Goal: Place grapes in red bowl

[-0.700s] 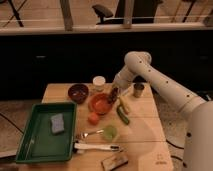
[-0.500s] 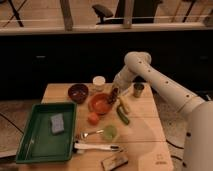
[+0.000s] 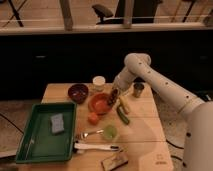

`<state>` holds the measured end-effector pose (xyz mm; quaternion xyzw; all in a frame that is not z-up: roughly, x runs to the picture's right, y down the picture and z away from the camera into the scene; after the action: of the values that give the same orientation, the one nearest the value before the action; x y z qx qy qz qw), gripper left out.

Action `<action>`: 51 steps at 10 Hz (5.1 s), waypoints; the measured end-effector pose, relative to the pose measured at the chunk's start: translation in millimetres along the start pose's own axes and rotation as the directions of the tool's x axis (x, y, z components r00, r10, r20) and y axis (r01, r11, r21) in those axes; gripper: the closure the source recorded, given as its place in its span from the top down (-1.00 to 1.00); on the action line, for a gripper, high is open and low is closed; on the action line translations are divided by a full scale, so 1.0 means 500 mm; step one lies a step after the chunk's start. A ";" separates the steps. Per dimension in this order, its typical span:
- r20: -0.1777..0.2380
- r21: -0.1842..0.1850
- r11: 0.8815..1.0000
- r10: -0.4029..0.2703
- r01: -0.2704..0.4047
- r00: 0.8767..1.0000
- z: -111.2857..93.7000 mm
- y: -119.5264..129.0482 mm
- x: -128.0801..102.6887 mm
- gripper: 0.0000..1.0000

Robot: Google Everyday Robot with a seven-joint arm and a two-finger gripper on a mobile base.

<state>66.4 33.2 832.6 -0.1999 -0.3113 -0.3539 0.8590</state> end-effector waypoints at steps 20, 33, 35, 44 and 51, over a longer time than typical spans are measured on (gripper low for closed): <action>0.043 -0.001 0.999 -0.045 0.045 0.998 0.047 0.002 0.003 -0.29; 0.060 -0.002 0.996 -0.093 0.093 0.994 0.068 -0.011 0.002 0.27; 0.061 -0.002 0.996 -0.093 0.094 0.994 0.068 -0.011 0.002 0.27; 0.060 -0.002 0.996 -0.093 0.093 0.994 0.068 -0.010 0.003 0.27; 0.060 -0.002 0.996 -0.092 0.093 0.994 0.068 -0.010 0.003 0.27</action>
<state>50.1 48.1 858.7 -0.1979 -0.3450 -0.3879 0.8315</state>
